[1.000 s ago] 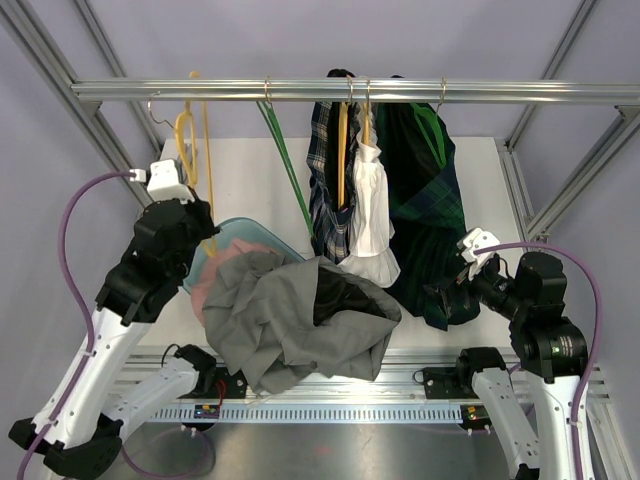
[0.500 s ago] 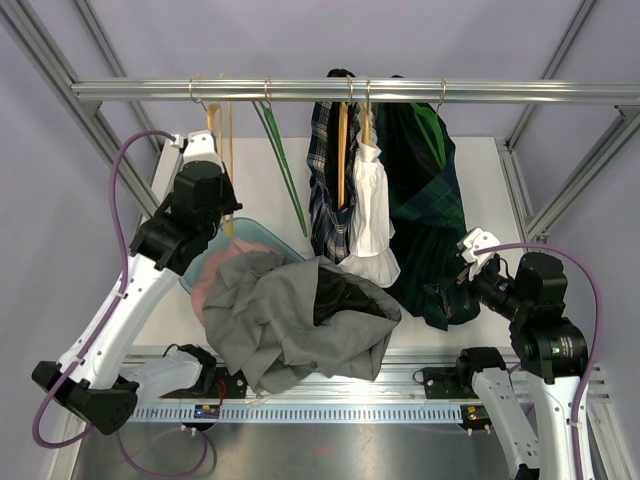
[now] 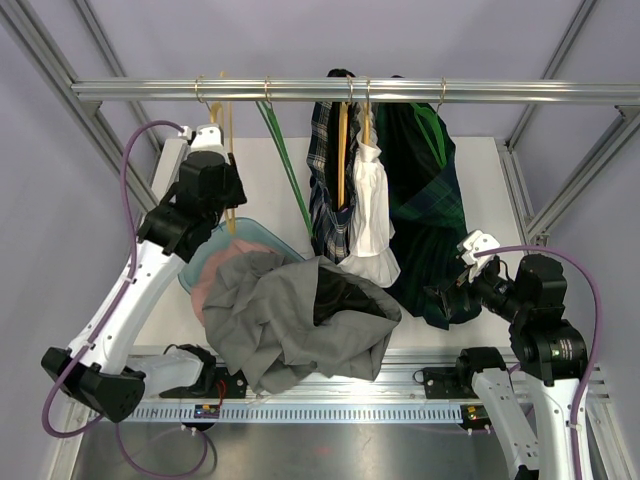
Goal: Remove the skirt from the hanger
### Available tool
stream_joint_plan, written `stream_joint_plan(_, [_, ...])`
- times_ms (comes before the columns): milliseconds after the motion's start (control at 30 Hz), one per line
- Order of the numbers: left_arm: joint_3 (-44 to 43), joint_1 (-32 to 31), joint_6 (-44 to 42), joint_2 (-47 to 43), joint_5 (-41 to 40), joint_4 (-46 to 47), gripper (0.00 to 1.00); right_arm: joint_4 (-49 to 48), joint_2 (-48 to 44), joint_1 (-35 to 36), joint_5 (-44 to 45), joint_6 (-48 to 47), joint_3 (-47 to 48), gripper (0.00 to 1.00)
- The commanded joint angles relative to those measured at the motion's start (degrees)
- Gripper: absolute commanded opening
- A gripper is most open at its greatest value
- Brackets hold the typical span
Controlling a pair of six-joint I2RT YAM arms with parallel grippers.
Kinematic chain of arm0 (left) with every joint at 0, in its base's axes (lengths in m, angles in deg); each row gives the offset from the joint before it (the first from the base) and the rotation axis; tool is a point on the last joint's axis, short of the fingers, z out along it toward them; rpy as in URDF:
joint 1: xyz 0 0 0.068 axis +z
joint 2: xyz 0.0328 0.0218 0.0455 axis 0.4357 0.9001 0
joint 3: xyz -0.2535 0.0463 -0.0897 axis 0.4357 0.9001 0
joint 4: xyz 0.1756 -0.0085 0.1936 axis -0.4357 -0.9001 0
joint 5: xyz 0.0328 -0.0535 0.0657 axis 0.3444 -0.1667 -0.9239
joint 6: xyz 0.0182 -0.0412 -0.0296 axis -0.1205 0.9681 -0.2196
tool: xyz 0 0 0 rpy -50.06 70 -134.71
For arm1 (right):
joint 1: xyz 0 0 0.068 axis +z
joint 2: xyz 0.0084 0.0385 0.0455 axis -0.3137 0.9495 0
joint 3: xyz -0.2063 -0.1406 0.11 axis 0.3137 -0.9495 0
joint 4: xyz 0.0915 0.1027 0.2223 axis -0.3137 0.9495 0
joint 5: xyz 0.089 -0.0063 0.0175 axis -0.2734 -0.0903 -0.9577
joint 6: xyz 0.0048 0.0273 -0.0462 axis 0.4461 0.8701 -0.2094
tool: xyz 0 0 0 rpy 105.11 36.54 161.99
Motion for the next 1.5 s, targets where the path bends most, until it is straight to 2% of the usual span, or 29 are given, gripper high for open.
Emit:
stream_joint_plan(0, [0.46, 0.25, 0.11, -3.86, 3.56, 3.97, 0.38, -0.36, -0.33, -0.32, -1.26, -0.5, 0.0, 1.0])
stream_joint_plan(33, [0.46, 0.25, 0.03, -4.48, 3.91, 3.89, 0.42, -0.36, -0.33, -0.23, -1.26, -0.41, 0.0, 0.99])
stream_joint_plan(67, [0.63, 0.25, 0.11, -5.18, 4.96, 3.54, 0.56, -0.36, -0.33, -0.32, -1.35, -0.58, 0.0, 1.0])
stream_joint_plan(133, [0.72, 0.25, 0.11, -7.46, 5.93, 3.1, 0.7, -0.09, -0.33, -0.32, -1.52, -0.85, 0.18, 0.99])
stream_joint_plan(167, [0.81, 0.25, -0.15, -8.35, 7.07, 2.48, 0.8, 0.43, -0.33, -0.32, -1.7, -1.02, 0.27, 1.0])
stream_joint_plan(300, [2.12, 0.25, -1.11, -14.05, 7.96, 0.37, 0.96, 2.63, -0.33, -0.32, -3.72, -4.09, 0.97, 1.0])
stream_joint_plan(533, [6.61, 0.16, -4.01, -25.92, 12.25, -7.79, 0.99, 3.77, 0.37, -0.32, -5.04, -6.39, 1.41, 0.99])
stream_joint_plan(767, [12.67, 0.16, -7.0, -33.83, 31.83, -14.13, 0.99, 2.98, 1.16, -0.23, -4.6, -6.39, 0.8, 0.99])
stream_joint_plan(900, [19.16, -0.01, -7.62, -35.86, 38.44, -16.59, 0.99, 2.72, 1.43, -0.32, -4.42, -6.47, 0.36, 0.99])
stream_joint_plan(1000, [22.42, -1.41, -6.4, -36.66, 39.51, -15.81, 0.99, 2.46, 1.95, -0.41, -4.6, -6.47, 0.18, 0.99])
stream_joint_plan(1133, [21.47, -6.59, -3.94, -34.03, 33.47, -16.16, 0.99, 2.37, 2.13, -0.67, -4.86, -6.74, 0.09, 0.99])
stream_joint_plan(1233, [20.59, -16.15, 0.18, -29.11, 21.18, -16.85, 0.99, 2.63, 2.22, -0.85, -5.04, -6.91, 0.18, 0.99])
stream_joint_plan(1267, [20.59, -22.8, 1.51, -26.23, 13.31, -16.94, 0.99, 2.72, 2.04, -1.02, -5.13, -7.0, 0.09, 0.99])
stream_joint_plan(1333, [19.71, -30.29, 6.08, -22.26, 4.06, -17.9, 0.99, 2.81, 2.04, -1.02, -5.13, -7.0, 0.09, 0.99])
stream_joint_plan(1367, [19.01, -31.64, 7.4, -18.24, 1.83, -18.61, 0.99, 2.89, 2.04, -1.02, -5.13, -7.09, 0.09, 0.99])
stream_joint_plan(1467, [16.99, -34.55, 11.18, -13.38, -6.09, -21.51, 0.98, 2.98, 1.69, -1.11, -5.3, -7.35, 0.09, 1.0])
